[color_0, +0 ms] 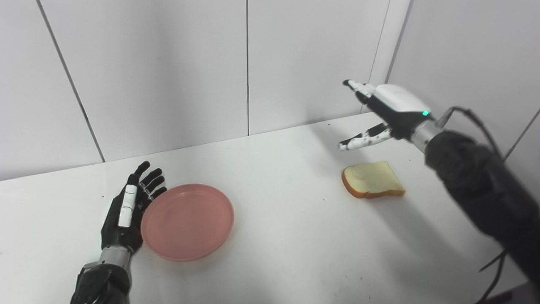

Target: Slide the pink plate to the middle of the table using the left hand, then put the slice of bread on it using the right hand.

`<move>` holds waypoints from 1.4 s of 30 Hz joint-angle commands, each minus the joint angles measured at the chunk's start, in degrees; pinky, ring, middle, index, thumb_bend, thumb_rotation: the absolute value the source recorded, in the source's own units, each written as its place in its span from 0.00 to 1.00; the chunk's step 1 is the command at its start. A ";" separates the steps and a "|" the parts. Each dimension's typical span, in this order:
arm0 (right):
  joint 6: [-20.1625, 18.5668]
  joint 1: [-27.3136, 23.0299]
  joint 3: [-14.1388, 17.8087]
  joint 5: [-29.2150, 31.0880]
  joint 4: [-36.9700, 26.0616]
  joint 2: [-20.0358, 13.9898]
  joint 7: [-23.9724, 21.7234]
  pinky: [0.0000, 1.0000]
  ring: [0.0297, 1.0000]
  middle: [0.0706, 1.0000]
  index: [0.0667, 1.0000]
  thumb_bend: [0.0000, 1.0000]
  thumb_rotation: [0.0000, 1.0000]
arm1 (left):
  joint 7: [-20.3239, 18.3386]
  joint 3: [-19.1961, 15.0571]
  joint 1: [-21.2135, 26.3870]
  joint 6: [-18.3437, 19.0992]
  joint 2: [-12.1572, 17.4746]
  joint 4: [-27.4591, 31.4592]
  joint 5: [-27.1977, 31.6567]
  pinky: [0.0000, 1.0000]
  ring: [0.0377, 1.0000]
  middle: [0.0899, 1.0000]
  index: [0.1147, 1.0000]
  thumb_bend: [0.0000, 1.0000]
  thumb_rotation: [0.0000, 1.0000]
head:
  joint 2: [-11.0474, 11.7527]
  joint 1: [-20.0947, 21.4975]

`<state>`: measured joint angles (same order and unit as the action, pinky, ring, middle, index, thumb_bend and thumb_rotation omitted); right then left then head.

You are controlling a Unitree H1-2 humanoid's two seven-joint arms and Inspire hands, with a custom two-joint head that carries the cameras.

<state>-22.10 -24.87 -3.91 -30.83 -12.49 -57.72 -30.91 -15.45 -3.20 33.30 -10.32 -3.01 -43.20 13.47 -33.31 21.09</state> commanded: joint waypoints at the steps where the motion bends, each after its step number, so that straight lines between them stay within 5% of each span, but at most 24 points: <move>1: 1.32 -3.52 -2.40 -2.12 0.74 -3.22 -4.04 0.94 1.00 1.00 1.00 1.00 0.44 | -0.07 0.51 -3.57 2.16 -0.77 -3.39 -0.43 0.81 0.85 0.80 0.84 0.92 0.75 | -0.05 -0.06; 7: 4.59 -6.85 -11.07 -11.99 6.08 -4.96 -8.99 1.00 1.00 1.00 0.99 1.00 0.41 | 0.06 0.79 -3.78 2.22 -0.78 -2.95 -0.63 0.81 0.84 0.80 0.84 0.91 0.76 | -0.16 -0.33; 13: 6.04 -7.37 -11.76 -13.01 10.76 -4.05 -10.99 1.00 1.00 1.00 0.98 1.00 0.38 | 0.18 0.70 -3.94 2.82 -0.79 -2.54 -0.21 0.82 0.84 0.80 0.85 0.92 0.75 | -0.40 -0.40; 20: 6.45 -9.69 -13.42 -8.60 14.57 -3.40 -21.24 1.00 1.00 1.00 0.98 1.00 0.42 | -0.05 0.73 -3.96 2.95 -0.77 -2.68 -0.14 0.81 0.84 0.80 0.84 0.92 0.75 | -0.40 -0.26; 26: 11.40 -10.17 -15.85 -11.86 21.60 -2.38 -17.47 1.00 1.00 1.00 0.97 1.00 0.39 | 0.23 0.81 -4.35 3.33 -0.90 -1.80 -0.20 0.81 0.83 0.79 0.85 0.92 0.75 | -0.74 -0.54; 32: 11.04 -11.13 -15.20 -10.02 24.89 -1.18 -19.00 0.99 1.00 1.00 0.97 1.00 0.41 | -0.01 0.50 -4.35 3.86 -0.93 -1.86 0.26 0.82 0.84 0.79 0.85 0.92 0.75 | -0.90 -0.66; 37: 11.36 -11.35 -14.84 -7.85 26.00 -0.69 -19.70 0.87 1.00 1.00 0.97 1.00 0.44 | 0.01 0.55 -4.33 3.79 -0.95 -1.90 0.17 0.82 0.83 0.79 0.84 0.91 0.75 | -0.77 -0.74; 42: 12.65 -10.24 -16.06 -10.83 25.09 -0.64 -17.10 0.99 1.00 1.00 0.95 1.00 0.41 | 0.13 0.73 -4.59 4.08 -0.96 -1.29 -0.04 0.82 0.83 0.79 0.84 0.92 0.74 | -1.05 -0.98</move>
<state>-11.62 -33.39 -20.61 -40.69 13.48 -56.84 -50.57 -15.49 -2.78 32.96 -9.94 -3.19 -42.47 13.56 -34.36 20.13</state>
